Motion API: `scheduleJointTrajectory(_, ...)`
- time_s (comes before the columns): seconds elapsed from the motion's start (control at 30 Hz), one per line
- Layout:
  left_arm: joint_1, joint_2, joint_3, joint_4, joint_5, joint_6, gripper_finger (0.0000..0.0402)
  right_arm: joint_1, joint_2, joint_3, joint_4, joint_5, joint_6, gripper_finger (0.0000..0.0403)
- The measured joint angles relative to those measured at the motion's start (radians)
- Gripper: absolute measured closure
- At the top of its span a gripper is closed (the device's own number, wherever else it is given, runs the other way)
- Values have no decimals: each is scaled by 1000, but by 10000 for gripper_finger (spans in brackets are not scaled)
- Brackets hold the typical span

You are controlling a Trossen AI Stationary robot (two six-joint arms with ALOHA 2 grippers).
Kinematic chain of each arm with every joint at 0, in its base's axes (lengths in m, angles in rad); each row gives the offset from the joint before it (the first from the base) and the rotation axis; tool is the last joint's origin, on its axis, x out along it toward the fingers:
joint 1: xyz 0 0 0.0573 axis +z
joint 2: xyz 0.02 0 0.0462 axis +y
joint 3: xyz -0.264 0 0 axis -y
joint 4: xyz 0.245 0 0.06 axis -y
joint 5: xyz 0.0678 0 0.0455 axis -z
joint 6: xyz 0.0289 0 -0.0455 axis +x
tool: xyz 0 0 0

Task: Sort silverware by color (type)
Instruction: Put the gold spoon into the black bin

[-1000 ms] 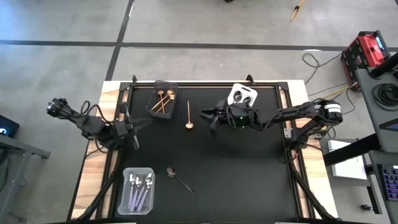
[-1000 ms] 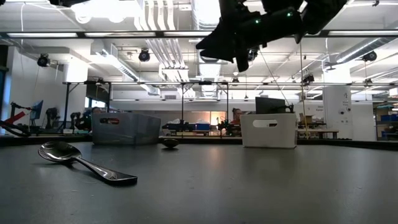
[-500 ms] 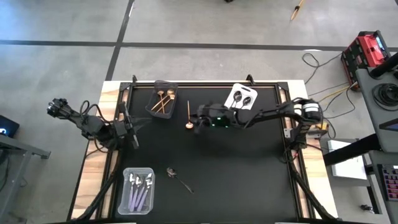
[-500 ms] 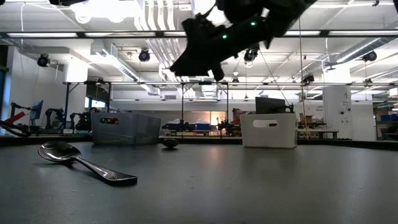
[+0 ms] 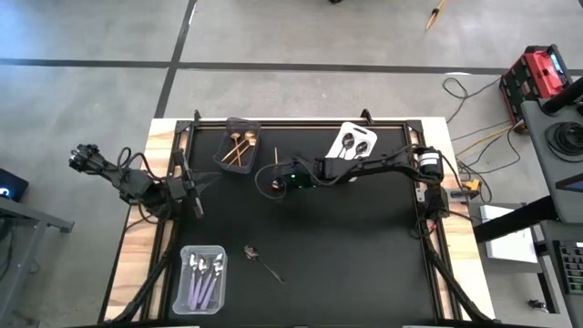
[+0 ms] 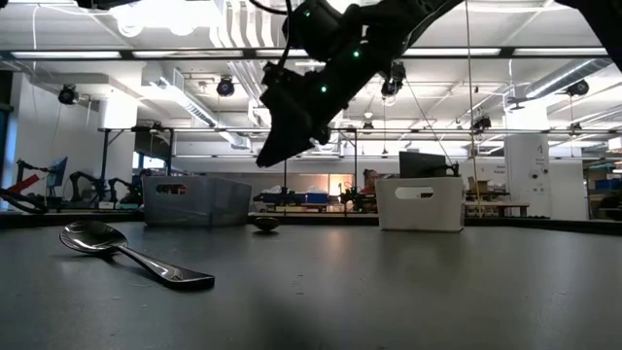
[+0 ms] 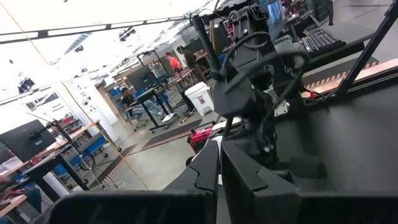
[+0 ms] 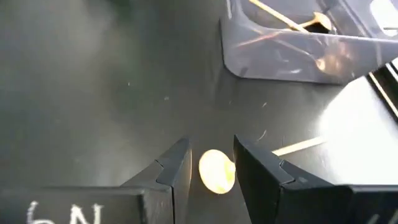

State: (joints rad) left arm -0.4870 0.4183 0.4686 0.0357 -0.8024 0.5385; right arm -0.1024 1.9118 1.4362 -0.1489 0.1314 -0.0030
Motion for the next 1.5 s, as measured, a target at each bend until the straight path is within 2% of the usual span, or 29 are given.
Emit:
scheduleJointTrajectory(0.4,0,-1,0,0,-1,3,401,2,92,1,3,0,-98,289)
scheduleJointTrajectory(0.6,0,-1,0,0,-1,3,401,0,102,1,6,0,-15,244)
scheduleJointTrajectory(0.73,0,-1,0,0,-1,3,401,0,102,1,12,0,-24,208)
scheduleJointTrajectory(0.87,0,-1,0,0,-1,3,401,0,118,1,31,0,-49,191)
scheduleJointTrajectory(1.2,0,-1,0,0,-1,3,401,-6,187,-1,73,0,-50,189)
scheduleJointTrajectory(1.5,0,0,0,0,-1,3,401,-30,200,1,90,-8,-22,220)
